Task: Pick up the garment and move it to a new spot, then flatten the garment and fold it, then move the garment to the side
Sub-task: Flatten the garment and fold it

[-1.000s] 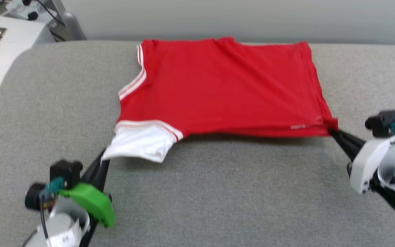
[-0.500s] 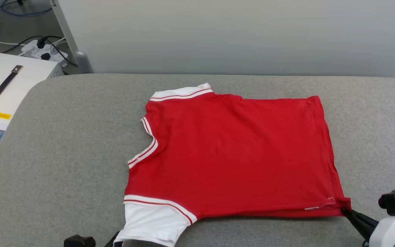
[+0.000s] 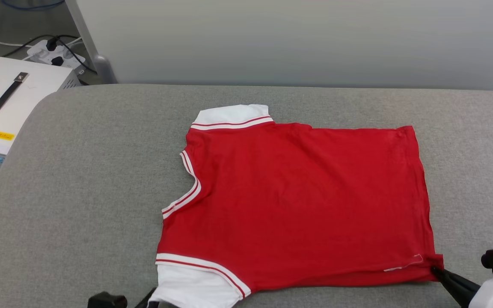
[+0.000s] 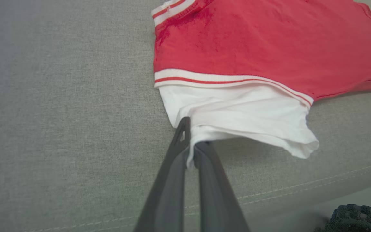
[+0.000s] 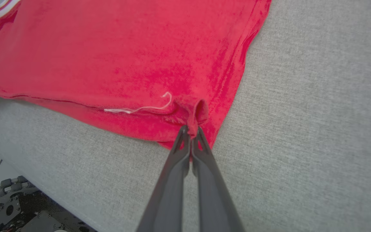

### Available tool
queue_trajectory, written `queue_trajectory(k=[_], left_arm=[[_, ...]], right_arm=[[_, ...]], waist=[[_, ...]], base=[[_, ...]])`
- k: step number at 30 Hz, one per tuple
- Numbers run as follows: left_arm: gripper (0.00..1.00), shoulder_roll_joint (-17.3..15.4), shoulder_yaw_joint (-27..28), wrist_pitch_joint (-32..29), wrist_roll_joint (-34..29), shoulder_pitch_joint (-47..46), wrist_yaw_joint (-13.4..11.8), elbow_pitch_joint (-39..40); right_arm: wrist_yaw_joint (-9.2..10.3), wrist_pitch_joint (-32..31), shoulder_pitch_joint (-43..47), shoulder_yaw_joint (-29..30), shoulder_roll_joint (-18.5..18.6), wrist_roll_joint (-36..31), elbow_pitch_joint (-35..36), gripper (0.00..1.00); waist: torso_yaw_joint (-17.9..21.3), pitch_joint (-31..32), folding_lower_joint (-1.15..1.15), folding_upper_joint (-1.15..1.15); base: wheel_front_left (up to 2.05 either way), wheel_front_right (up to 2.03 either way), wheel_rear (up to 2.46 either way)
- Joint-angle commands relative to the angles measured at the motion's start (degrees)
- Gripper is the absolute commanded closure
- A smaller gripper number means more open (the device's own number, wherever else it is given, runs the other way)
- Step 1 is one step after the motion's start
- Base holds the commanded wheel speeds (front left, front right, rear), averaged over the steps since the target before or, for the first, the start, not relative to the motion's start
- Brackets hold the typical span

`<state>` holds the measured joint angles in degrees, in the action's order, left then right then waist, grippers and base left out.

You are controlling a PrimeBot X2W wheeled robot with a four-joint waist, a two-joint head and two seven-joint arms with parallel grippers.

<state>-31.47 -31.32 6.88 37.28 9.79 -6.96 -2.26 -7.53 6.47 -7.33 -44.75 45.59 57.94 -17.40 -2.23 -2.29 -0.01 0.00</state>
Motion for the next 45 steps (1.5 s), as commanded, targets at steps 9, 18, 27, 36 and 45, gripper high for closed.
queue_trajectory(k=[9,18,27,36,45], left_arm=[[1.0,-1.27,-0.62,-3.27,-4.16,-16.98,4.59,-2.39],[1.0,-0.33,0.07,-3.47,-5.09,-30.7,9.08,-10.24],[1.0,2.18,-1.38,-1.6,-5.63,-39.31,12.21,-22.86],[1.0,6.34,-5.3,1.17,-4.15,-43.0,14.13,-37.36],[0.94,8.62,-9.6,4.44,-1.04,-44.45,14.42,-44.74]], right_arm=[[0.04,-5.23,-3.0,8.88,-2.06,-4.73,4.01,1.0],[0.04,-9.11,-8.28,14.25,-4.83,-6.81,5.05,1.0],[0.04,-11.98,-14.58,14.76,-8.07,-7.92,0.75,1.0],[0.04,-11.51,-18.18,11.64,-11.0,-8.64,-7.73,1.0],[0.04,-8.48,-19.57,8.77,-12.25,-7.34,-11.79,0.6]], waist=[[1.08,-4.14,0.01,0.0],[3.3,-9.82,0.01,0.0],[4.01,-13.83,0.01,0.0],[4.01,-15.5,0.01,0.0],[4.18,-13.64,0.01,0.0]], base=[[0.0,0.0,0.0],[0.0,0.0,0.0],[0.0,0.0,0.0],[0.0,0.0,0.0],[0.0,0.0,0.0]])
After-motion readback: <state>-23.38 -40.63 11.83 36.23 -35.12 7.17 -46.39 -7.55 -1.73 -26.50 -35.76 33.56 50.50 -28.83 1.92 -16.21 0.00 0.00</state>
